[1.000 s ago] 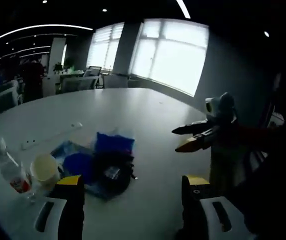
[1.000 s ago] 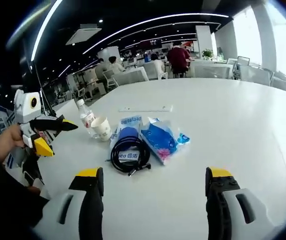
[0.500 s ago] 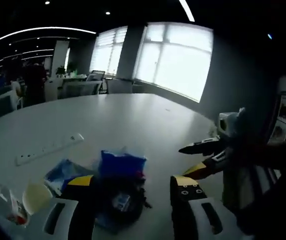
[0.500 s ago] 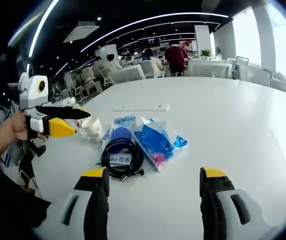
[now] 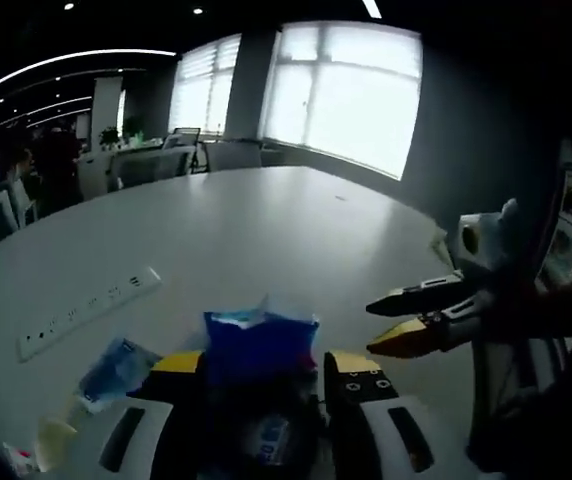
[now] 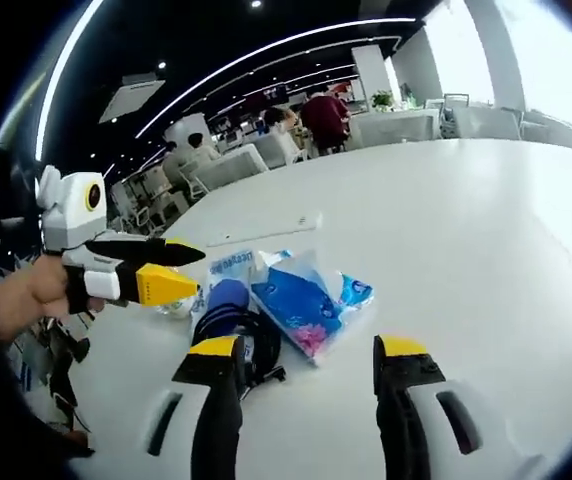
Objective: Arrange the tabletop items into an orderly group along one side of the table until the central work area is clear of visible clutter.
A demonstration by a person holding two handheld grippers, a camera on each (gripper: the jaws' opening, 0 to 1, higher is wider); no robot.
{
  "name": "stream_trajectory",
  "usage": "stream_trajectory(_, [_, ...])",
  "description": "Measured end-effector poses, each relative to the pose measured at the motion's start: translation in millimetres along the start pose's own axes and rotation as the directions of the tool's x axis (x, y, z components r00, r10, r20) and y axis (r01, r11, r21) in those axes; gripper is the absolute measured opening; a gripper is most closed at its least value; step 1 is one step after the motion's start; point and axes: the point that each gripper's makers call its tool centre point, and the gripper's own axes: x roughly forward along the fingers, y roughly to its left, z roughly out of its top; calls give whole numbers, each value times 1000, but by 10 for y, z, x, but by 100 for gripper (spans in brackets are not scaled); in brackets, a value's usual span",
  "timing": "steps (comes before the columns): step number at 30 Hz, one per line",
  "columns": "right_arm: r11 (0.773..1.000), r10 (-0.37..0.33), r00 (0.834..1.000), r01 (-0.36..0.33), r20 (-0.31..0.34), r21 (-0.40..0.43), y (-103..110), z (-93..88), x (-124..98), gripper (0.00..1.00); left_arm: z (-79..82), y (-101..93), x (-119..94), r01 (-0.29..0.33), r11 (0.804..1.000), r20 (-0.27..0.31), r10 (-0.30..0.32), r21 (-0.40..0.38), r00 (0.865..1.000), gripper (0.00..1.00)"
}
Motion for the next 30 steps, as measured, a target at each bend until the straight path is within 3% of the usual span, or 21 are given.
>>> stream_trajectory(7, [998, -47, 999, 47, -13, 52, -104, -11, 136, 38, 21, 179, 238, -38, 999, -32, 38, 7, 999, 39])
stream_trajectory(11, [992, -64, 997, 68, -33, 108, -169, -74, 246, 29, -17, 331, 379, -57, 998, -65, 56, -1, 996, 36])
stream_trajectory(22, [984, -54, 995, 68, -89, 163, -162, -194, 434, 19, -208, 468, 579, -28, 999, -168, 30, 18, 985, 26])
stream_trajectory(27, [981, -54, 993, 73, -107, 178, -139, -219, 477, 15, -229, 458, 658, -3, 1000, -174, 6, 13, 985, 25])
stream_trajectory(30, [982, -60, 991, 80, -118, 171, -146, -231, 497, 11, -291, 436, 729, 16, 1000, -184, -15, 5, 983, 19])
